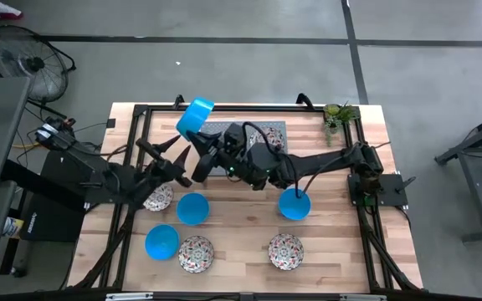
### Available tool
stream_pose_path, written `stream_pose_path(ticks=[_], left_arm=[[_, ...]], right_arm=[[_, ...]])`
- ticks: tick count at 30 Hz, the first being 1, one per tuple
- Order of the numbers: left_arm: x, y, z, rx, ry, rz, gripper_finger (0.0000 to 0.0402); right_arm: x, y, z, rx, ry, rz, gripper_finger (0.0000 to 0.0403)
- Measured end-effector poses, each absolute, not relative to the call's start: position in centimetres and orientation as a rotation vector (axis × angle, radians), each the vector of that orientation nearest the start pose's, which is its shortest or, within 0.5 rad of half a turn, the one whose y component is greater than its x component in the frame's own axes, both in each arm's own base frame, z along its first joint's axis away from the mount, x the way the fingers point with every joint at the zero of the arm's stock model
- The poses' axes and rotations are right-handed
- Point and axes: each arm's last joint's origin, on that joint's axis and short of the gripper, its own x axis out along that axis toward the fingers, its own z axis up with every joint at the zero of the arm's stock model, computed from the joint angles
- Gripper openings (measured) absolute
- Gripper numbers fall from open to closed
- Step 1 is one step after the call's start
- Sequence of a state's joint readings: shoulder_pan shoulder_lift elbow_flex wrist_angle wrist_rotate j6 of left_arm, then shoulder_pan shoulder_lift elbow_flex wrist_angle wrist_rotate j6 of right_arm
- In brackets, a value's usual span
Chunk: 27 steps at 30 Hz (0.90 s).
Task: Pick & Place Mini bowls
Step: Put the blue bowl on the shelf
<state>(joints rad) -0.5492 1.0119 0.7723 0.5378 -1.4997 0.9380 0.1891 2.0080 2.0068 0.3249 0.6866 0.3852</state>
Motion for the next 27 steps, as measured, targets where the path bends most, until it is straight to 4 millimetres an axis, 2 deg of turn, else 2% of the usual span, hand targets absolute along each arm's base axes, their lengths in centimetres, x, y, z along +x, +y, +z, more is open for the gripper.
stream_pose_path(ticks=[4,11,19,27], left_arm=[[18.7,-7.3,35.7,0.67,0.252,0.891,0.0189],[18.7,-5.9,37.0,0.695,0.177,0.915,0.0189],[19.0,-4.8,37.5,0.722,0.124,0.939,0.0189],[19.2,-3.9,37.7,0.761,0.089,0.947,0.0189]], right_arm=[[45.9,6.3,43.1,0.547,-0.396,-0.43,0.0],[45.8,6.0,43.4,0.531,-0.428,-0.433,0.0],[45.8,4.9,43.6,0.551,-0.463,-0.447,0.0],[46.0,3.9,43.8,0.588,-0.475,-0.375,0.0]])
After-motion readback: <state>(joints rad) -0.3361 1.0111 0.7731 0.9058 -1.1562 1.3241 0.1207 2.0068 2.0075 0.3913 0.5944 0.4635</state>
